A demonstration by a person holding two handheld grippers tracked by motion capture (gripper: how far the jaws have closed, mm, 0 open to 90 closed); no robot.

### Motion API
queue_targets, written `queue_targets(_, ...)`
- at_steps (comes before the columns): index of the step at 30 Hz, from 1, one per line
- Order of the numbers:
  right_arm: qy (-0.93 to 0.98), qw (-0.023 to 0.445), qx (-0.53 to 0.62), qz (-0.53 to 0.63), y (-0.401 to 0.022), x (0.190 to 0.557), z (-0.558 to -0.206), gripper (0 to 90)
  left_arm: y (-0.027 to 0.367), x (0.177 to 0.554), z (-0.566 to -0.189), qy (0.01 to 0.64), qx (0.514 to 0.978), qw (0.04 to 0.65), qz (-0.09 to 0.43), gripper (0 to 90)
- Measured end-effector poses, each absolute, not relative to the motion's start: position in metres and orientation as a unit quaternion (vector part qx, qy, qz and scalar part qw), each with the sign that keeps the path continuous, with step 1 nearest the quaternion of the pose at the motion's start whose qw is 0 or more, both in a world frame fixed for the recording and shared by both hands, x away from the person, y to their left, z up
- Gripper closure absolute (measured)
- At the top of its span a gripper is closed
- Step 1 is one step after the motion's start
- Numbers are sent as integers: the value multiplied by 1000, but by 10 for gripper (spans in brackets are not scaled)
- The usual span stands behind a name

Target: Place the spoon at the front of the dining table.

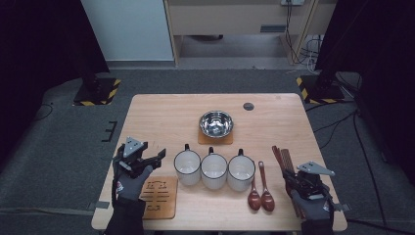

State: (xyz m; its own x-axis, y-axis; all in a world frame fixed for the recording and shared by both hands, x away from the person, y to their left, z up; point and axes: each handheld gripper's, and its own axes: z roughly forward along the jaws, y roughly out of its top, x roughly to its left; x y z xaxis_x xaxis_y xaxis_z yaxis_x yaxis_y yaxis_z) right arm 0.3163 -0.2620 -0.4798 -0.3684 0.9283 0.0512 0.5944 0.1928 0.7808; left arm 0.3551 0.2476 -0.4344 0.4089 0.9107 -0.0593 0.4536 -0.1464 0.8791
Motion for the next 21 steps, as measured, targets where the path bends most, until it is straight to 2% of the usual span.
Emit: queue_targets(21,738,230,507,381,-259,316,-473,808,203,360,-411,437,721,479,243,230)
